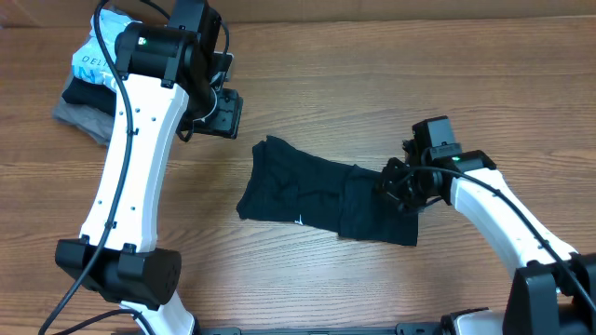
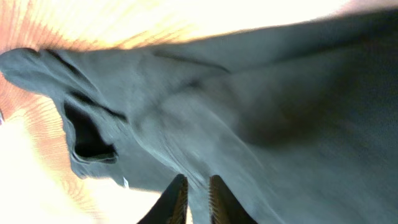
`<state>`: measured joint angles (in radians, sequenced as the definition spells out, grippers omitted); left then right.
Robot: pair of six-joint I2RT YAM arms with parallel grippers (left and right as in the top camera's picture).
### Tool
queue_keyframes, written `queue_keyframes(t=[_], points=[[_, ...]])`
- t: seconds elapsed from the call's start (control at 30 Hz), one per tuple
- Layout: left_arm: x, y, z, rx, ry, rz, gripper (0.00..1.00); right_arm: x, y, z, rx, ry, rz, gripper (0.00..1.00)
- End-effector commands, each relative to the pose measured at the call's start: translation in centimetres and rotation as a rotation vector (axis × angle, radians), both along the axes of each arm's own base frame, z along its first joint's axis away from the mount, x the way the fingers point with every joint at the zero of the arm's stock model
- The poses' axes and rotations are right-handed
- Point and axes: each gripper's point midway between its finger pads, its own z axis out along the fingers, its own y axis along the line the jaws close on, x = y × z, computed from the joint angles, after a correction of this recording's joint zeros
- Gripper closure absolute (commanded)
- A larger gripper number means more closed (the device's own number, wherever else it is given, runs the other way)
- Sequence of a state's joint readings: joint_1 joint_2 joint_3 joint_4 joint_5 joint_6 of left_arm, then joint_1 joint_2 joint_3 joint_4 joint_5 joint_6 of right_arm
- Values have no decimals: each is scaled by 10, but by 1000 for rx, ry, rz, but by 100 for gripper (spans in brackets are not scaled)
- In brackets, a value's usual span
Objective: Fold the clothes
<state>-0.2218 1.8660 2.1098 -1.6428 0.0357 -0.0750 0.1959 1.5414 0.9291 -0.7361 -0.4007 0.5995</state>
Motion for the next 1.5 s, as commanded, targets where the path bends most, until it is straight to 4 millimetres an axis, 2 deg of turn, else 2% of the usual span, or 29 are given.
queue_keyframes(t=[0.0,0.13,0.2,0.3,0.4,0.43,0.53,0.63,0.73,0.8,0.9,0.97,1.1,1.23,1.37,1.47], points=[[4,-19,-14,-96,54,-21,36,1,13,-15,18,29,-52,89],[8,-22,-31,-99,107,-20,35,15,25,-16,44,-24,-53,92],[11,-25,-42,-105,141,-20,33,22,28,-8,51,-78,-7,92],[15,-32,-61,-133,199,-28,32,27,21,9,27,-133,57,91],[18,-42,-86,-170,272,-67,32,19,3,18,-11,-92,47,91],[18,-46,-95,-183,300,-76,33,14,-3,16,-19,-62,31,91],[17,-54,-117,-222,371,-103,26,-2,-21,7,-60,27,-8,91],[13,-45,-137,-172,437,-97,29,-14,-36,-3,-122,89,-34,91],[9,-29,-140,-134,471,-84,37,-19,-40,-8,-145,115,-25,91],[10,-21,-135,-145,466,-60,39,-20,-42,-11,-155,120,-14,91],[13,-9,-118,-178,420,-23,35,-20,-47,-17,-189,133,-19,90],[11,1,-103,-189,383,3,28,-20,-53,-23,-226,146,-24,86],[-5,8,-95,-192,385,3,25,-22,-57,-35,-251,178,-25,86],[-9,1,-117,-204,369,-32,21,-22,-56,-46,-254,205,-22,89],[-9,-28,-151,-321,360,-63,16,-23,-57,-55,-258,231,-19,89],[-11,-39,-179,-344,343,-86,15,-22,-54,-56,-244,231,-18,90]])
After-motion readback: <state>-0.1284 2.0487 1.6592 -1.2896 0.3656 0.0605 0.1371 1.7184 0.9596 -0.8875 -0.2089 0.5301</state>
